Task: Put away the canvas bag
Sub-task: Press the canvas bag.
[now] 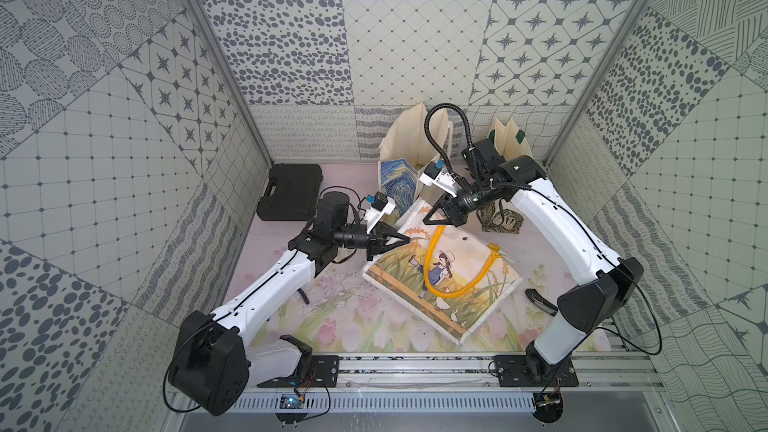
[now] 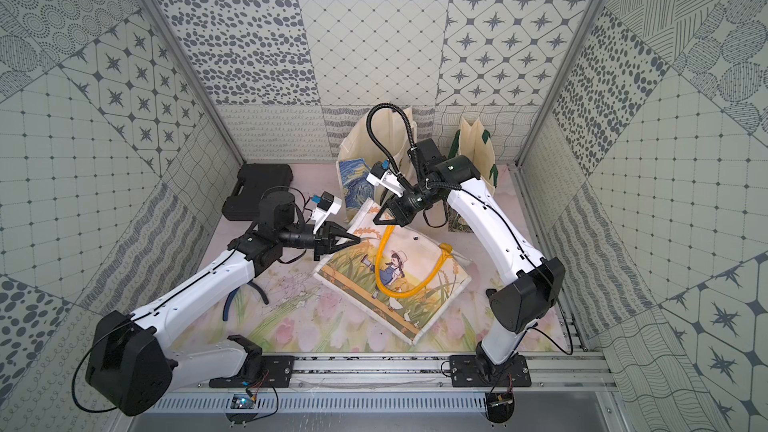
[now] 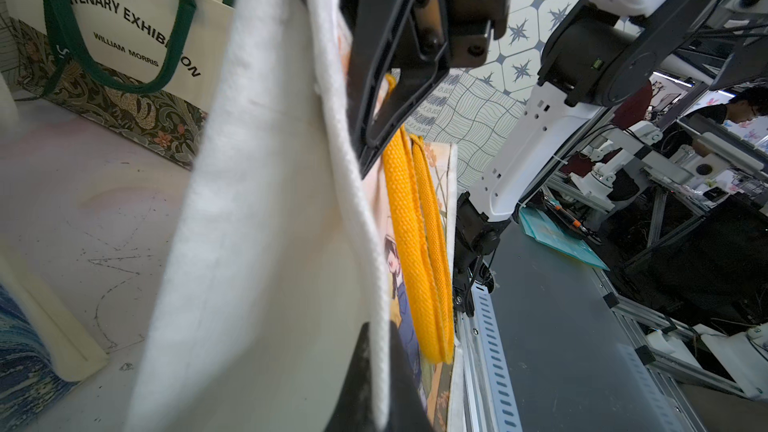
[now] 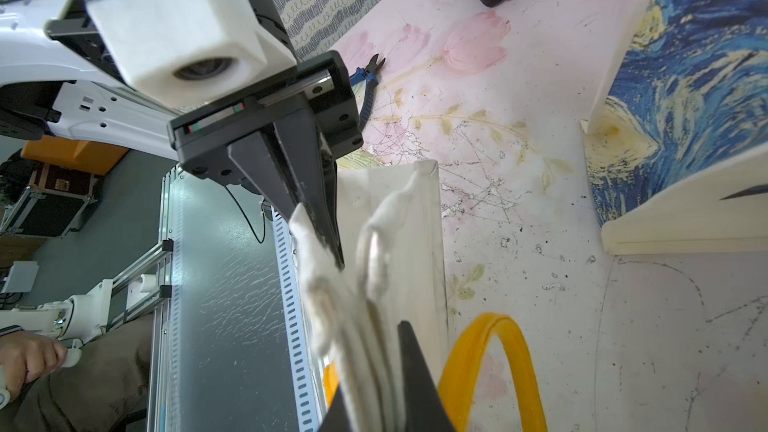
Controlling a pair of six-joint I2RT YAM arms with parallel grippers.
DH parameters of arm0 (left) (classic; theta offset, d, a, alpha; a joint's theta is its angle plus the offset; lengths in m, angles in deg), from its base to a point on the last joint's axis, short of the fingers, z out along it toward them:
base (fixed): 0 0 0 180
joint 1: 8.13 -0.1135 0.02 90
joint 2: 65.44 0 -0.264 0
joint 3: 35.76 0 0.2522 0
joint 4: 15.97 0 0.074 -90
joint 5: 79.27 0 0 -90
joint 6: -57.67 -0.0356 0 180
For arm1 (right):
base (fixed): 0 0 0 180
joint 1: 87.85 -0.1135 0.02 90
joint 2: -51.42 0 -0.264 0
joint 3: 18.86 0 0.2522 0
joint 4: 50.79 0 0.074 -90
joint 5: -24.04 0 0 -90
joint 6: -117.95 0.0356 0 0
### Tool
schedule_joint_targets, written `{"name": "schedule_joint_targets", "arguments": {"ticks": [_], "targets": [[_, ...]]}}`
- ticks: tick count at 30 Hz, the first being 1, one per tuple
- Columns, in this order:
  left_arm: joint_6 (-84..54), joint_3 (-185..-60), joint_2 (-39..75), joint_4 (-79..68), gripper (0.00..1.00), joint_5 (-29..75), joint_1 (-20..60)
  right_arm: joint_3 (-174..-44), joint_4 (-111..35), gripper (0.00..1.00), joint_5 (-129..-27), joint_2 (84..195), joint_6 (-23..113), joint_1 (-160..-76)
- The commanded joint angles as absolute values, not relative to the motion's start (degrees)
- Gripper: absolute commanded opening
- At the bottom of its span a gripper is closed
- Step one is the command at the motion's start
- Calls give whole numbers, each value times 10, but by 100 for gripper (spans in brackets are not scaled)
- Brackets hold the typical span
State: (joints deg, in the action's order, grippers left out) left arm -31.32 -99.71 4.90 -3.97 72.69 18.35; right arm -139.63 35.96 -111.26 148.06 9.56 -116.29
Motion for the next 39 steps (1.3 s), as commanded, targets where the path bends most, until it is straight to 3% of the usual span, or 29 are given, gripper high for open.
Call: {"name": "schedule_joint_targets", "arguments": {"ticks": [1, 5, 6, 8, 12, 13, 15, 16, 21, 23, 25, 29, 31, 33, 39], "targets": [[-326, -994, 44, 30, 23, 772, 191, -1407, 289, 0, -1106, 1451, 107, -1140], [-328, -992, 43, 35, 29, 764, 192, -1406, 287, 0, -1101, 1443, 107, -1132], [-329, -992, 44, 38, 24, 765, 192, -1406, 285, 0, -1099, 1440, 108, -1129], [-334, -992, 45, 43, 1, 771, 193, -1404, 282, 0, -1098, 1435, 111, -1122], [-344, -991, 44, 59, 0, 775, 195, -1400, 278, 0, -1096, 1427, 114, -1112], [-345, -990, 43, 62, 4, 772, 195, -1399, 277, 0, -1096, 1424, 114, -1109], [-342, -987, 39, 63, 26, 762, 196, -1396, 274, 0, -1096, 1421, 117, -1105], [-341, -985, 38, 64, 30, 758, 196, -1394, 272, 0, -1096, 1419, 118, -1104], [-335, -975, 28, 64, 33, 755, 197, -1391, 268, 0, -1090, 1410, 120, -1094], [-334, -971, 25, 65, 25, 757, 197, -1387, 266, 0, -1089, 1408, 122, -1090], [-335, -967, 22, 67, 0, 762, 197, -1385, 264, 0, -1089, 1405, 124, -1087], [-335, -962, 18, 72, 0, 764, 198, -1379, 262, 0, -1087, 1401, 125, -1085], [-332, -961, 16, 74, 21, 759, 198, -1378, 261, 0, -1086, 1400, 125, -1084], [-331, -959, 11, 75, 31, 756, 199, -1378, 258, 0, -1083, 1397, 126, -1081], [-329, -957, 7, 77, 34, 753, 199, -1357, 217, 0, -1124, 1381, 162, -1060]]}}
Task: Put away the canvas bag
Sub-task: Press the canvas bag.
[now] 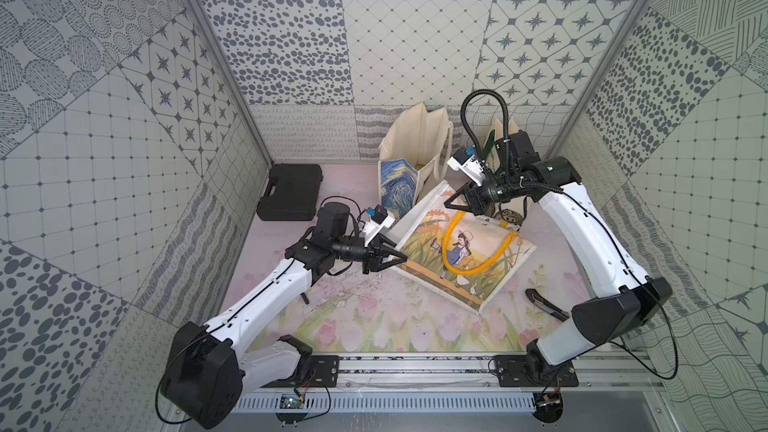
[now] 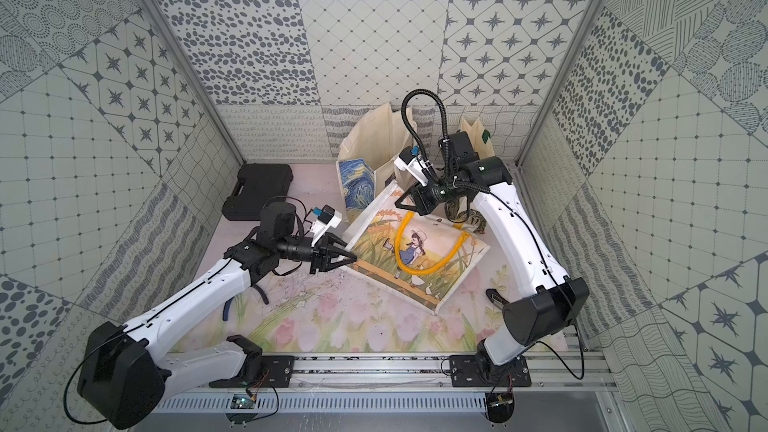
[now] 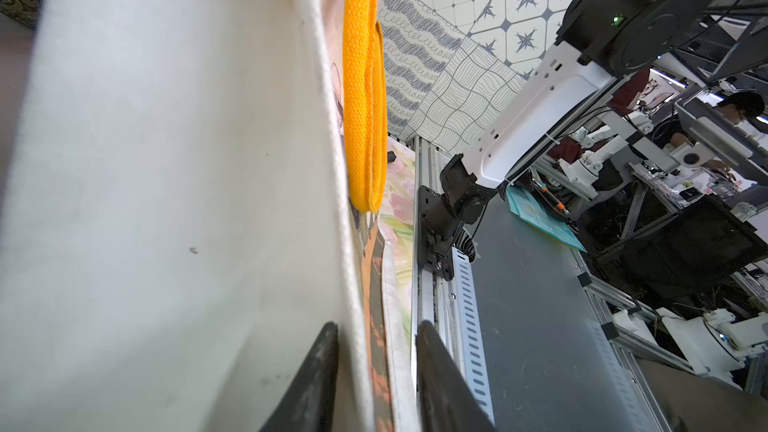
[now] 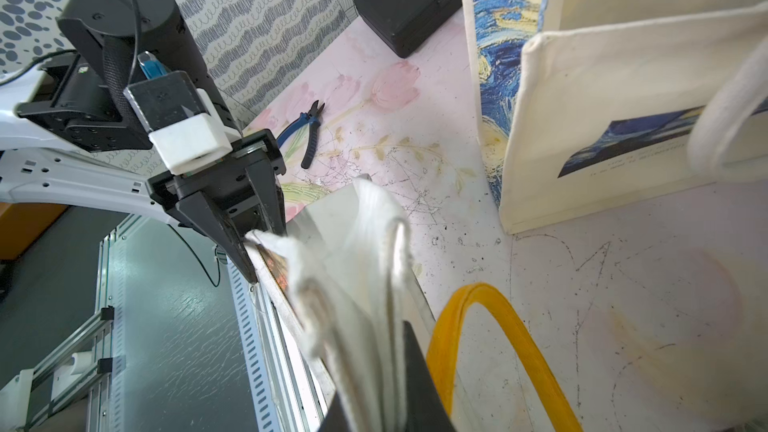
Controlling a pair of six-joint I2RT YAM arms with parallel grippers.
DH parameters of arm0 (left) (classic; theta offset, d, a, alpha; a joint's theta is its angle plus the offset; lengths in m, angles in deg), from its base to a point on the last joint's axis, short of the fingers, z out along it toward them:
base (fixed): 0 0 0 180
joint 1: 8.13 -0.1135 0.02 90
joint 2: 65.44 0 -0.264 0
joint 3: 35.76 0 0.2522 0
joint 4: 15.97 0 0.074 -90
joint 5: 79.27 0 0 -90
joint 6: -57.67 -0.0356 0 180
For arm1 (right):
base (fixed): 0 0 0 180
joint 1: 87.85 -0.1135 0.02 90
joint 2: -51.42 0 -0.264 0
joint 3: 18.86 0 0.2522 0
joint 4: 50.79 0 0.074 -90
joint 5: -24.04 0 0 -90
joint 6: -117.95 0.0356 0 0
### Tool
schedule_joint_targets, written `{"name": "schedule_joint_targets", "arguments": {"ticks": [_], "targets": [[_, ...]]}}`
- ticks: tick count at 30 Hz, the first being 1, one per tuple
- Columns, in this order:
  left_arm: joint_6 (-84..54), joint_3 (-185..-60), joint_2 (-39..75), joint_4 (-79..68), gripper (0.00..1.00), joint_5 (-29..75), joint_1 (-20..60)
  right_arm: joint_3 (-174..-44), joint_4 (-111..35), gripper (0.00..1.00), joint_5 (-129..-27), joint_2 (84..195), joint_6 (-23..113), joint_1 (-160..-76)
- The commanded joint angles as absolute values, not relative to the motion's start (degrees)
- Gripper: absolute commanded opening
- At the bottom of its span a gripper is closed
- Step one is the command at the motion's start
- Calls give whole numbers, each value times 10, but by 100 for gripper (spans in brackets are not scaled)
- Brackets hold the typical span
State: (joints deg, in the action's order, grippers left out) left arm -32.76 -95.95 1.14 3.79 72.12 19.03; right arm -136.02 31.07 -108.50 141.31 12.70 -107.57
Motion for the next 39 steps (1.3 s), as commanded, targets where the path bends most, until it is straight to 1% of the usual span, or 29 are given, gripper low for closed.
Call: {"name": "schedule_joint_targets", "arguments": {"ticks": [1, 2, 3, 4, 5, 6, 9, 10, 11, 12, 19, 21, 22, 23, 24, 27, 28, 31, 34, 36, 39], "targets": [[-329, -956, 7, 77, 33, 752, 199, -1354, 209, 0, -1131, 1378, 168, -1057], [-329, -957, 6, 77, 30, 752, 200, -1350, 202, 0, -1137, 1375, 175, -1054], [-330, -956, 6, 77, 23, 752, 200, -1348, 198, 0, -1142, 1373, 179, -1052], [-331, -957, 7, 77, 14, 753, 200, -1346, 195, 0, -1146, 1372, 182, -1049], [-332, -957, 6, 77, 2, 754, 200, -1345, 192, 0, -1150, 1371, 185, -1047], [-333, -957, 6, 78, 0, 755, 201, -1343, 189, 0, -1155, 1371, 188, -1046], [-334, -957, 7, 81, 0, 755, 202, -1333, 171, 0, -1172, 1365, 204, -1037], [-333, -957, 8, 81, 5, 751, 202, -1330, 165, 0, -1178, 1364, 210, -1034], [-332, -957, 8, 82, 21, 747, 202, -1327, 158, 0, -1185, 1362, 216, -1032], [-332, -956, 7, 82, 25, 744, 203, -1324, 151, 0, -1191, 1360, 222, -1029], [-339, -960, 3, 87, 27, 730, 203, -1315, 148, 0, -1200, 1357, 225, -1025], [-351, -970, -8, 105, 27, 676, 203, -1311, 161, 0, -1194, 1356, 213, -1026], [-356, -977, -18, 117, 27, 620, 203, -1307, 168, 0, -1187, 1354, 205, -1027], [-356, -982, -31, 121, 30, 570, 203, -1303, 173, 0, -1183, 1351, 196, -1026], [-361, -983, -45, 117, 35, 547, 203, -1297, 177, 0, -1181, 1348, 192, -1027], [-345, -979, -86, 69, 53, 510, 203, -1279, 193, 0, -1168, 1336, 165, -1037], [-339, -989, -88, 64, 56, 518, 203, -1276, 202, 0, -1161, 1334, 154, -1044], [-333, -1039, -59, 84, 59, 587, 203, -1265, 228, 0, -1159, 1334, 123, -1069], [-321, -1067, -33, 75, 60, 638, 203, -1254, 250, 0, -1180, 1334, 94, -1088], [-326, -1070, -30, 61, 60, 649, 203, -1251, 272, 0, -1187, 1333, 62, -1101], [-360, -1081, -19, 76, 61, 676, 203, -1246, 295, 0, -1201, 1324, 6, -1122]]}}
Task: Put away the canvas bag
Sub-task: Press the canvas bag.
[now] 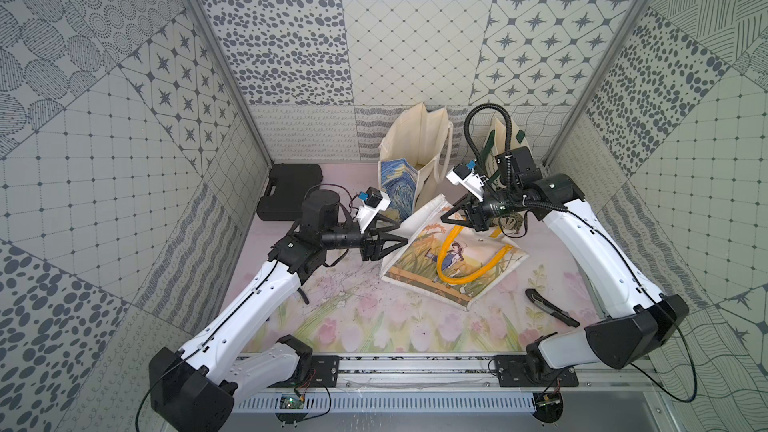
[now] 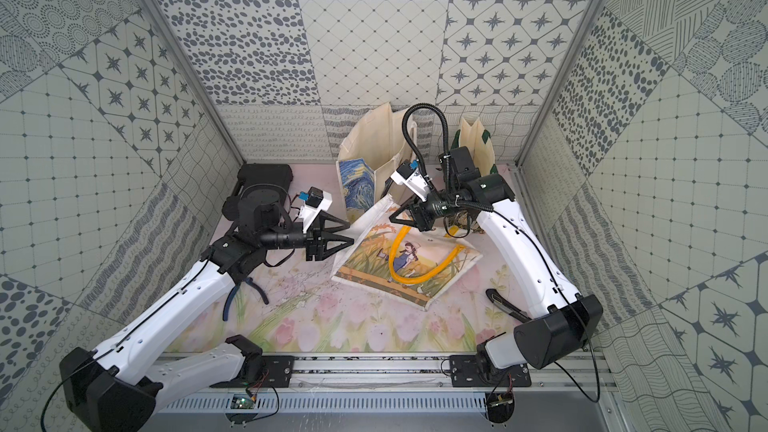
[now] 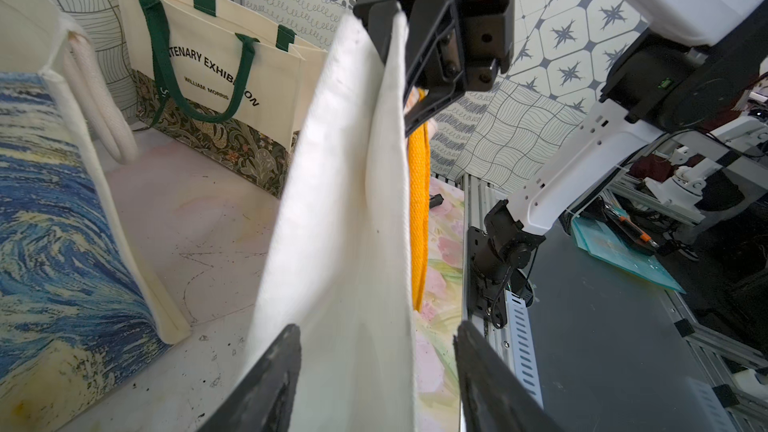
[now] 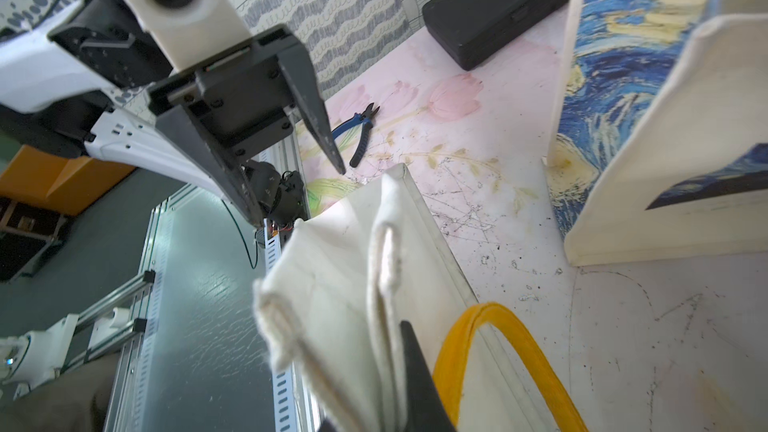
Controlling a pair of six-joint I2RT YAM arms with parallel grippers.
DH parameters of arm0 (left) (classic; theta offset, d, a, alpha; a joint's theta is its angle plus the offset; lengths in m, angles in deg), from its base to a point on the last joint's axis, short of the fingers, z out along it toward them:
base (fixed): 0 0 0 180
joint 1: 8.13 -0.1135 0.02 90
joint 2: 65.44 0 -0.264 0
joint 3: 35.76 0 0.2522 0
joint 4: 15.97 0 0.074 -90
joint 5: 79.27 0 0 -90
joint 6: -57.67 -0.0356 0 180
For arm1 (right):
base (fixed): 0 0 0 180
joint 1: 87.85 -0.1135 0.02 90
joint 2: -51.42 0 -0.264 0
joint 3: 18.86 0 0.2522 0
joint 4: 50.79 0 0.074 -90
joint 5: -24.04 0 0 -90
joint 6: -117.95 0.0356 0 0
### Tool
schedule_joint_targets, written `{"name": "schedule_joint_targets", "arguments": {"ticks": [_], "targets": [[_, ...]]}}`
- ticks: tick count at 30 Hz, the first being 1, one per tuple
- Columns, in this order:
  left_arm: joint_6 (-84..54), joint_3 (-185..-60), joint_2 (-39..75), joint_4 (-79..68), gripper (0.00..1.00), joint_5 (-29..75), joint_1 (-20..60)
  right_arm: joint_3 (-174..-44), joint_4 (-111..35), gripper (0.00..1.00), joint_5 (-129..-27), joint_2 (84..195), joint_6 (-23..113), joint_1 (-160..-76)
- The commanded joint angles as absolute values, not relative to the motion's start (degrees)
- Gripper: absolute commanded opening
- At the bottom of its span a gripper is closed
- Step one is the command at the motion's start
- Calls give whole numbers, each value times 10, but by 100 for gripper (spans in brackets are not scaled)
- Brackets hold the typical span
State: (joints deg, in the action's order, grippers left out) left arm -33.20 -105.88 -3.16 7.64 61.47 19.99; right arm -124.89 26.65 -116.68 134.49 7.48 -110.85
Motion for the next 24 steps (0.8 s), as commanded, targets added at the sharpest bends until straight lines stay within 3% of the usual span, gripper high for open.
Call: {"name": "schedule_joint_targets", "arguments": {"ticks": [1, 9, 24], "targets": [[-365, -1089, -12, 84, 61, 689, 203, -1246, 304, 0, -1205, 1322, -13, -1128], [-364, -1128, 24, 93, 61, 776, 203, -1270, 365, 0, -1199, 1356, -110, -1170], [-213, -1102, 59, -62, 62, 862, 207, -1308, 282, 0, -1169, 1402, -20, -1188]]}}
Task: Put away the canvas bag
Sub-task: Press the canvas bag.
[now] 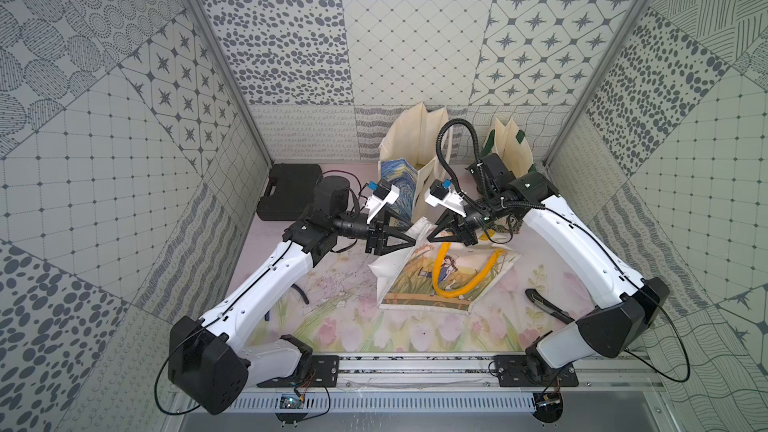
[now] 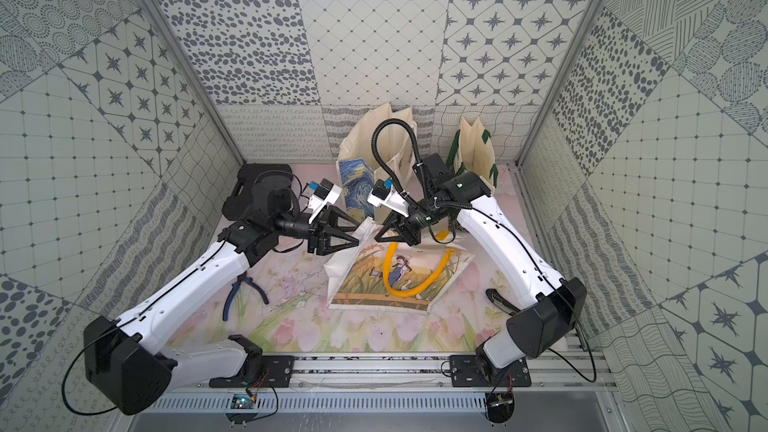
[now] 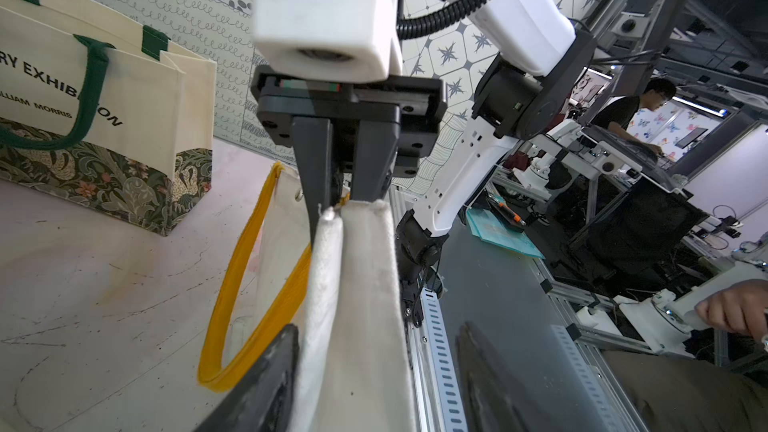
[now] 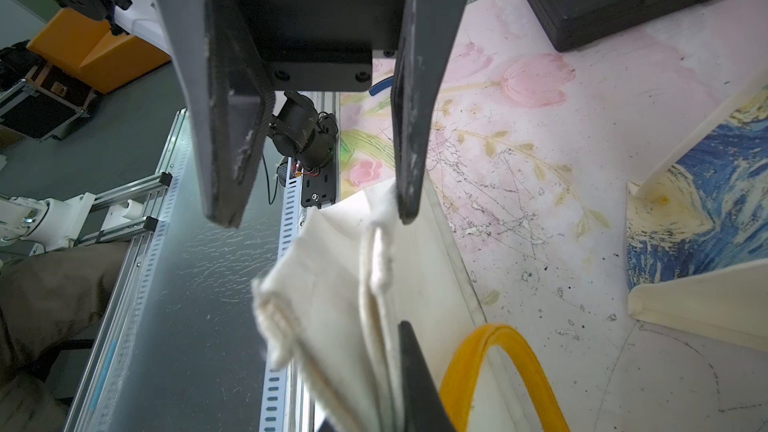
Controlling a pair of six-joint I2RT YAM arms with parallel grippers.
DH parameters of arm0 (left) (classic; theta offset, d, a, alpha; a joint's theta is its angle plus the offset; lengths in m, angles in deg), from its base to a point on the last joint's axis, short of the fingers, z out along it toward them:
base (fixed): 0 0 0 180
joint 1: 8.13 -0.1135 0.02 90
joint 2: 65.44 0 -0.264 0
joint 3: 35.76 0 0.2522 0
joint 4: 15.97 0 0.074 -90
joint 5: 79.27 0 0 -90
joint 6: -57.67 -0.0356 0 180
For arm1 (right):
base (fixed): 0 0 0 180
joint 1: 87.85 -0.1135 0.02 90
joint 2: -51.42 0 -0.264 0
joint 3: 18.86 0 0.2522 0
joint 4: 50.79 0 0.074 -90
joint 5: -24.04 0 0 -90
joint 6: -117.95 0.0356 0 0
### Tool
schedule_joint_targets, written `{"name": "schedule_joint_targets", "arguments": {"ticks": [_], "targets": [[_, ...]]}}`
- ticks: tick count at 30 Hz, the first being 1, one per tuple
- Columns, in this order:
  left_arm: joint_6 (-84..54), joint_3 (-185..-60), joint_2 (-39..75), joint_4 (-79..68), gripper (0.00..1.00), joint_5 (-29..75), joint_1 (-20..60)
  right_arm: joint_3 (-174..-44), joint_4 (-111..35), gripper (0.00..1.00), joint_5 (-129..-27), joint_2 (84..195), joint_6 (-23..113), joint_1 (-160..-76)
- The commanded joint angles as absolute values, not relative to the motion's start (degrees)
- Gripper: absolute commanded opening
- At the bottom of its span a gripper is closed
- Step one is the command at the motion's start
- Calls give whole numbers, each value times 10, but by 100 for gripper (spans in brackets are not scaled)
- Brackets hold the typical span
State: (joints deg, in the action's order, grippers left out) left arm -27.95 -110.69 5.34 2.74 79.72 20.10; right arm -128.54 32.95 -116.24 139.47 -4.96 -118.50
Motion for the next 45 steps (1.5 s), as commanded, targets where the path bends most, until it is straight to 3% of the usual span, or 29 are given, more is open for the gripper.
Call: {"name": "schedule_joint_targets", "arguments": {"ticks": [1, 7, 13, 20, 23, 28, 29, 31, 33, 37, 41, 43, 45], "targets": [[-213, -1101, 60, -62, 62, 860, 207, -1313, 275, 0, -1164, 1406, -8, -1189], [-235, -1098, 60, -40, 62, 845, 218, -1328, 238, 0, -1148, 1416, 63, -1189], [-393, -1129, 68, 148, 54, 757, 249, -1353, 255, 0, -1143, 1425, 91, -1196], [-479, -1150, 78, 260, 25, 614, 269, -1364, 265, 0, -1136, 1422, 93, -1200], [-482, -1147, 74, 263, 0, 584, 269, -1367, 265, 0, -1137, 1420, 93, -1200], [-491, -1148, 79, 278, 0, 603, 269, -1372, 260, 0, -1150, 1414, 96, -1200], [-485, -1144, 79, 273, 18, 611, 269, -1375, 259, 0, -1153, 1413, 96, -1200], [-471, -1130, 74, 252, 34, 621, 269, -1379, 260, 0, -1158, 1411, 96, -1200], [-459, -1113, 67, 229, 33, 621, 269, -1386, 259, 0, -1163, 1409, 97, -1199], [-464, -1105, 70, 225, 0, 620, 269, -1396, 257, 0, -1169, 1404, 102, -1194], [-470, -1103, 73, 231, 3, 628, 270, -1399, 259, 0, -1168, 1399, 102, -1185], [-463, -1098, 67, 230, 27, 620, 269, -1401, 260, 0, -1168, 1396, 102, -1179], [-462, -1093, 62, 224, 29, 616, 269, -1399, 261, 0, -1168, 1392, 102, -1171]]}}
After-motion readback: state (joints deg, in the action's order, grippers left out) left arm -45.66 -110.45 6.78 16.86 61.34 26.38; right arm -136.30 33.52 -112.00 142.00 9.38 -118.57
